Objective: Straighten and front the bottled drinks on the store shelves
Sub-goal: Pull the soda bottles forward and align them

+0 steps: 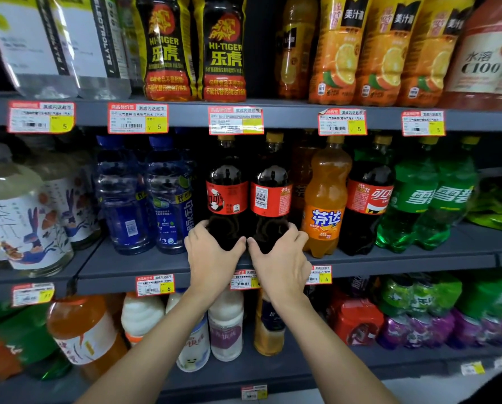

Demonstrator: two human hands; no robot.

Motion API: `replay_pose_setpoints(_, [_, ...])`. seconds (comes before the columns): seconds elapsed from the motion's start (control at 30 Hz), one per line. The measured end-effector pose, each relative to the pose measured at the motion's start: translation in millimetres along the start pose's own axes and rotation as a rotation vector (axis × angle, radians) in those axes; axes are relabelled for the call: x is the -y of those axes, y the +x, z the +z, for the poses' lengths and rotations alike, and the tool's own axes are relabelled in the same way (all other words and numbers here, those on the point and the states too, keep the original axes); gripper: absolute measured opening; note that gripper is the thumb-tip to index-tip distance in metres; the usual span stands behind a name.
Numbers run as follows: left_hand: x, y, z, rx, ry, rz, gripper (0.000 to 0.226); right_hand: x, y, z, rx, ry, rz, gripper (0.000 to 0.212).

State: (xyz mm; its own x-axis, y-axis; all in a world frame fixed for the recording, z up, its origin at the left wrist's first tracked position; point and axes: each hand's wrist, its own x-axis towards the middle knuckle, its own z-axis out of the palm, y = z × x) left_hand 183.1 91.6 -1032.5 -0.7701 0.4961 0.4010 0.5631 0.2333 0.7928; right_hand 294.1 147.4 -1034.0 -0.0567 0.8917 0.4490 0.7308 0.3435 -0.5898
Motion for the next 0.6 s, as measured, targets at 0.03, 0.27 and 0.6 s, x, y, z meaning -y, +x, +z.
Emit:
replay_pose_setpoints(0.03, [1, 1, -1, 0.008, 0.000, 0.013, 0.085, -2, 0, 1, 0.001, 0.011, -0.017, 0.086])
replay_pose_setpoints(0.27, [-4, 6, -6, 0.094, -0.098, 0.039, 0.056, -12, 16, 0, 0.108, 0.273, -0.066, 0.087])
replay_pose_setpoints(0.6, [-5, 6, -7, 0.090, -0.090, 0.036, 0.053, -14, 11, -1, 0.066, 0.168, -0.104, 0.077])
